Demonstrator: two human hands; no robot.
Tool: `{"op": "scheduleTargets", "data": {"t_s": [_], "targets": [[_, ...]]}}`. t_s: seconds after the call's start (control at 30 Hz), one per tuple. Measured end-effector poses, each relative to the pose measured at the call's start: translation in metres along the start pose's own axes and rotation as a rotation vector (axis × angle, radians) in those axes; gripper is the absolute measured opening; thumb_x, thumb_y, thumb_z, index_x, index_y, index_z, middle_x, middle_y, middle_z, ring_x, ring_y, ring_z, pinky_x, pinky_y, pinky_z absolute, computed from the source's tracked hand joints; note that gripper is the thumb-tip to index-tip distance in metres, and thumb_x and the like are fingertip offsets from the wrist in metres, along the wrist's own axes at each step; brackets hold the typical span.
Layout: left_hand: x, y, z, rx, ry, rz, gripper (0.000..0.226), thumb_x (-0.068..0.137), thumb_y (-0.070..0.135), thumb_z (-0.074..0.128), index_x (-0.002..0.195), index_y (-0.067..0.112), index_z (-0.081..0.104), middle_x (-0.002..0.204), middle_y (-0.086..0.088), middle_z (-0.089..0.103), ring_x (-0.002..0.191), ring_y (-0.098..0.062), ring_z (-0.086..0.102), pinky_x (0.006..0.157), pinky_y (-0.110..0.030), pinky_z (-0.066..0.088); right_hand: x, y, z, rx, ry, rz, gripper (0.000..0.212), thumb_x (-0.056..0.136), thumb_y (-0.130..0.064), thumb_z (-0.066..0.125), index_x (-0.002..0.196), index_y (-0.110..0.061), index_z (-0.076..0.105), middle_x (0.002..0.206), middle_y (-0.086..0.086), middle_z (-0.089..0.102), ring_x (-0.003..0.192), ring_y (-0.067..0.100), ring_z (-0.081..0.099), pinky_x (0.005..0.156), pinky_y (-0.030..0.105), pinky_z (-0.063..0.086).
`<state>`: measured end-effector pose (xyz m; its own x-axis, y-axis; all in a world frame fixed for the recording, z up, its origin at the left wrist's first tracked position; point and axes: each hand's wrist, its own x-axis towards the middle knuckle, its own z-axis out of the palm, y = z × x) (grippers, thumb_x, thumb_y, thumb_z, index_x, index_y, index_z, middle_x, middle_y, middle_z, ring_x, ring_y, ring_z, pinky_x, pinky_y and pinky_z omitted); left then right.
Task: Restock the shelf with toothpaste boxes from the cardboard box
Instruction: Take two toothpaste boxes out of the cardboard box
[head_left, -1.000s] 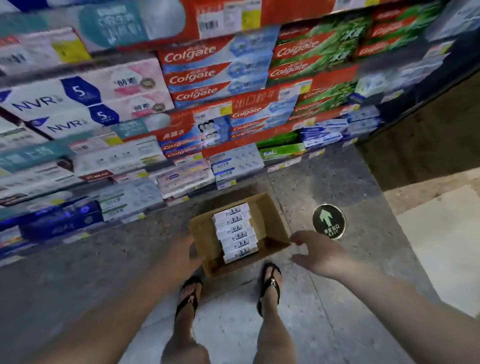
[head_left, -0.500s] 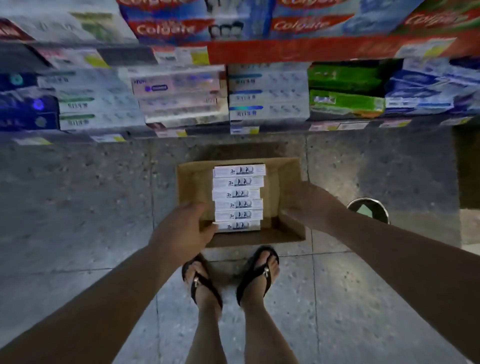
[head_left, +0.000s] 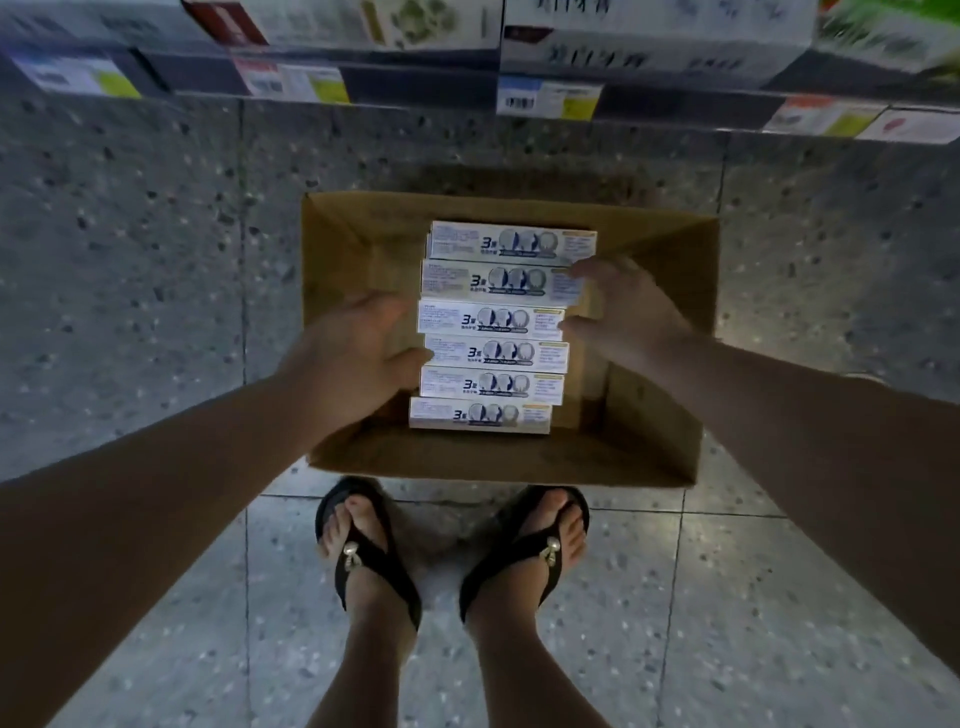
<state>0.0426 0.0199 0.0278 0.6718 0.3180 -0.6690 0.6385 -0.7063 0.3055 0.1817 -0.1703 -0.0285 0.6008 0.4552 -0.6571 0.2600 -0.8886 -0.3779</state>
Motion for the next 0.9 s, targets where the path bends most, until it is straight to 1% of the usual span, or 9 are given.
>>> {"op": "scheduleTargets", "data": {"t_s": [0.1,0.27,0.37,0.47,0.53,0.6,0.73,0.83,0.9], "targets": [[0.019,-0.008,0.013,-0.037,0.023,0.024,0.055,0.086,0.037,0.058,0.135,0.023,0.038,0.139,-0.004,0.041,0.119,-0.024,0.047,0.09,-0.034,0.04,0.014,0.013,0.017,-0.02,0.065,-0.022,0.064,0.081,-0.028,0.066,0.137,-0.023,0.036,0.147,0.006,0.032,0.136,0.027,0.03,0.106,0.041,0.034],[0.041,-0.014,0.026,-0.078,0.078,0.049,0.057,0.085,0.034,0.06,0.136,0.023,0.039,0.14,-0.006,0.041,0.12,-0.026,0.047,0.092,-0.033,0.04,0.027,0.024,0.036,-0.064,0.162,-0.073,0.064,0.079,-0.028,0.068,0.135,-0.021,0.039,0.14,0.009,0.036,0.131,0.03,0.033,0.104,0.041,0.037],[0.05,-0.013,0.03,-0.097,0.103,0.065,0.055,0.085,0.03,0.06,0.136,0.02,0.041,0.139,-0.008,0.042,0.122,-0.026,0.046,0.096,-0.035,0.04,0.028,0.026,0.047,-0.109,0.153,-0.093,0.064,0.077,-0.029,0.069,0.133,-0.019,0.039,0.139,0.01,0.036,0.129,0.031,0.035,0.101,0.043,0.04],[0.059,-0.014,0.03,-0.107,0.122,0.066,0.051,0.088,0.03,0.057,0.135,0.021,0.041,0.14,-0.007,0.041,0.123,-0.026,0.046,0.099,-0.036,0.039,0.029,0.027,0.058,-0.165,0.12,-0.101,0.068,0.079,-0.03,0.066,0.137,-0.018,0.033,0.143,0.008,0.033,0.125,0.032,0.042,0.096,0.043,0.045],[0.065,-0.015,0.028,-0.113,0.13,0.075,0.048,0.09,0.029,0.054,0.135,0.021,0.041,0.141,-0.006,0.04,0.123,-0.026,0.046,0.1,-0.036,0.039,0.03,0.028,0.06,-0.107,0.119,-0.076,0.063,0.082,-0.028,0.064,0.137,-0.017,0.035,0.143,0.007,0.034,0.122,0.032,0.047,0.094,0.042,0.047],[0.071,-0.015,0.025,-0.124,0.149,0.084,0.045,0.092,0.028,0.05,0.135,0.021,0.041,0.14,-0.007,0.04,0.123,-0.025,0.045,0.1,-0.035,0.038,0.028,0.029,0.058,0.004,0.133,-0.071,0.058,0.083,-0.024,0.064,0.135,-0.015,0.04,0.139,0.008,0.041,0.12,0.031,0.05,0.094,0.039,0.046],[0.086,-0.014,0.018,-0.148,0.219,0.087,0.041,0.092,0.025,0.048,0.133,0.02,0.046,0.137,-0.01,0.041,0.12,-0.028,0.047,0.099,-0.038,0.039,0.005,0.042,0.046,0.122,0.196,-0.073,0.052,0.083,-0.022,0.065,0.13,-0.011,0.046,0.129,0.011,0.05,0.112,0.025,0.054,0.085,0.026,0.041],[0.101,-0.009,0.021,-0.104,0.225,0.136,0.041,0.091,0.018,0.05,0.132,0.017,0.047,0.138,-0.01,0.042,0.126,-0.029,0.04,0.103,-0.039,0.036,-0.022,0.06,0.035,0.148,0.307,-0.07,0.05,0.08,-0.022,0.068,0.123,-0.003,0.051,0.121,0.019,0.055,0.106,0.031,0.057,0.082,0.028,0.042],[0.109,-0.004,0.027,-0.056,0.19,0.153,0.046,0.089,0.018,0.055,0.133,0.017,0.044,0.14,-0.009,0.04,0.128,-0.029,0.035,0.104,-0.039,0.034,-0.036,0.072,0.028,0.173,0.369,-0.06,0.052,0.074,-0.027,0.064,0.116,0.002,0.055,0.11,0.023,0.059,0.098,0.027,0.057,0.08,0.022,0.04]]}}
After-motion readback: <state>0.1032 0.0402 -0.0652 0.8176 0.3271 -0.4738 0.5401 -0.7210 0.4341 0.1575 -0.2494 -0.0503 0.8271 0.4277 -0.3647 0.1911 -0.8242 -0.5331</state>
